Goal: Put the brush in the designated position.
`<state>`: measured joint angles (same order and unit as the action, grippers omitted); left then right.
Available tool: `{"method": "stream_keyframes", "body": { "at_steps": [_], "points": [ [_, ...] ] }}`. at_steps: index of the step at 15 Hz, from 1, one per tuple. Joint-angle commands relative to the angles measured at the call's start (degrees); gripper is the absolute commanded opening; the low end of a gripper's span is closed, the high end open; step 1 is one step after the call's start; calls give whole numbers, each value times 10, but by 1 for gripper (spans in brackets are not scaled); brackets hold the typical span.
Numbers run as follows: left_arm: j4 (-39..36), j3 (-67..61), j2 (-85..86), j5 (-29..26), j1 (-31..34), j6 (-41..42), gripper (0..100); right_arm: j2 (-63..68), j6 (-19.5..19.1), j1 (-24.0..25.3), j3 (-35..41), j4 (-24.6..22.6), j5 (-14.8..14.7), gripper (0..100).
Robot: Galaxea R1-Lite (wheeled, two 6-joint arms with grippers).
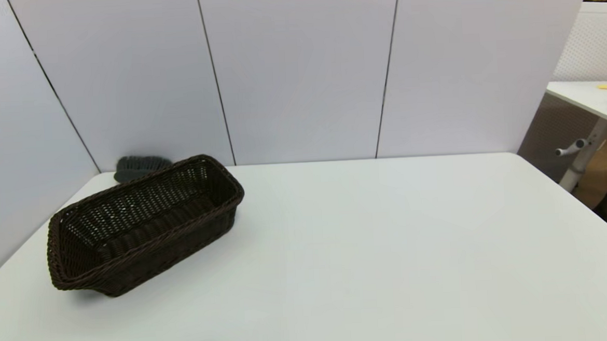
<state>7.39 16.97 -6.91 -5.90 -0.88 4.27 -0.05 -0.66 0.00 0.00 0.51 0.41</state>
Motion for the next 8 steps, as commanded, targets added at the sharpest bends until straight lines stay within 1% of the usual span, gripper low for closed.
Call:
{"method": "stream_keyframes", "body": {
  "at_steps": [1, 3, 4, 6, 8],
  "points": [
    [-29, -114, 70, 1, 5, 3, 100, 0, 0, 0, 1, 0, 0, 100],
    [-84, -157, 69, 3, 5, 0, 100, 0, 0, 0, 1, 0, 0, 100],
    [-87, -158, 69, 11, 6, -2, 100, 0, 0, 0, 1, 0, 0, 100],
    [-75, -171, 69, 49, 5, 0, 100, 0, 0, 0, 1, 0, 0, 100],
    [-69, -170, 69, 46, 6, 8, 100, 0, 0, 0, 1, 0, 0, 100]
  ]
}}
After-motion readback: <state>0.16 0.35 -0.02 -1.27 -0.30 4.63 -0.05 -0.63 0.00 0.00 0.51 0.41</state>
